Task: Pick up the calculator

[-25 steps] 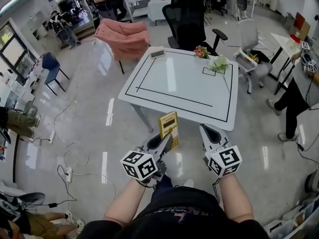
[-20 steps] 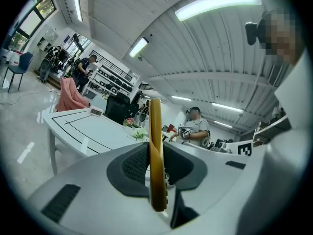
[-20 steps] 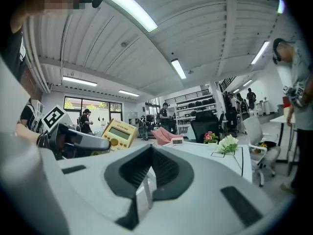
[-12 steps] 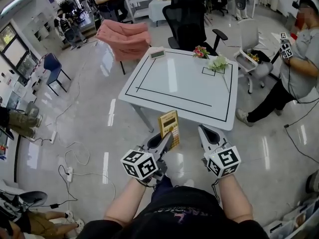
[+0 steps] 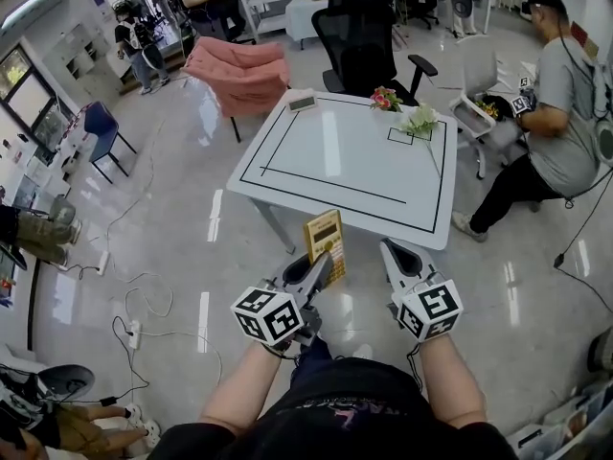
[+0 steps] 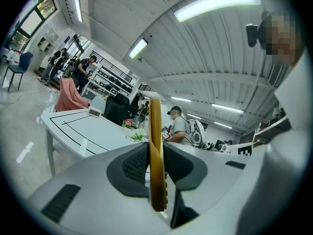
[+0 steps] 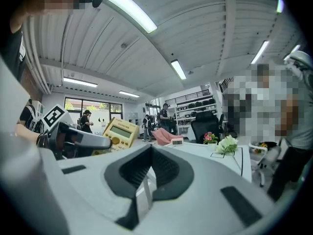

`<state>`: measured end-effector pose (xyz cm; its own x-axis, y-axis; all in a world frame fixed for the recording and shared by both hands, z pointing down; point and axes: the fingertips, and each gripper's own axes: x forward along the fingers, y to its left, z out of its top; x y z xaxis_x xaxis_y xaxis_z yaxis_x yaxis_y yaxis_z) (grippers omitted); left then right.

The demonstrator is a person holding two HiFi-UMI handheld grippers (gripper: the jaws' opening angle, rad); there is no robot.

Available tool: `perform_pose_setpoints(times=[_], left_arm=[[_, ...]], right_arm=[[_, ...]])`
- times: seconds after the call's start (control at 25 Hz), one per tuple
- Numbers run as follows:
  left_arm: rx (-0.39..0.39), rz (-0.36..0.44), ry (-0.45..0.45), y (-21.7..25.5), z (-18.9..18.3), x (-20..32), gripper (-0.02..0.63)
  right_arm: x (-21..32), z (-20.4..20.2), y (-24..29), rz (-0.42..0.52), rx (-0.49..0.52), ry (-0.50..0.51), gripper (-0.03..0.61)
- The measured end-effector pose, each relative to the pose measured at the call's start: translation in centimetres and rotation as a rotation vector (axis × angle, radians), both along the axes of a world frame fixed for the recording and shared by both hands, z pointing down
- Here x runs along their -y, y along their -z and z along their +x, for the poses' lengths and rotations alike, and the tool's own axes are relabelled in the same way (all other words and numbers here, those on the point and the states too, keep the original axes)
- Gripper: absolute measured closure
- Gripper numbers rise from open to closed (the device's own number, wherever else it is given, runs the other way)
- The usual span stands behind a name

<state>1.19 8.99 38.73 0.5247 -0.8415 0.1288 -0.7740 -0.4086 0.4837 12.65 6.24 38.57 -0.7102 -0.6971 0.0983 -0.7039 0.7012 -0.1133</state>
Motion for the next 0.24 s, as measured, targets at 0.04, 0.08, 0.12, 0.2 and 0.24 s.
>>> perform_pose_setpoints(times=[0.04,0.08,0.12,0.2,0.24], left_arm=[[0.0,0.0,0.0,0.01,-0.02,0.01,0.534],[0.0,0.0,0.001,0.0,-0.03,0.0,0.534],[-0.002,0.0,0.002,-0.01,-0.04,-0.01,0.534],[-0.004,-0.001,0.004,-0.04,-0.02,-0.06,0.534],[-0.004,-0.001,0.004,-0.06,0.01,-0.08,0.534]], right_arm=[[0.02,0.0,0.01,0.0,0.0,0.0,0.577],[0.03,0.0,0.01,0.0,0.0,0.0,0.577],[0.03,0.01,0.0,-0.001,0.0,0.0,0.577],[0.0,0.08,-0.04,-0.001,0.0,0.0,0.577],[-0.01,0.12,-0.07,-0.001,0.0,0.0,0.577]])
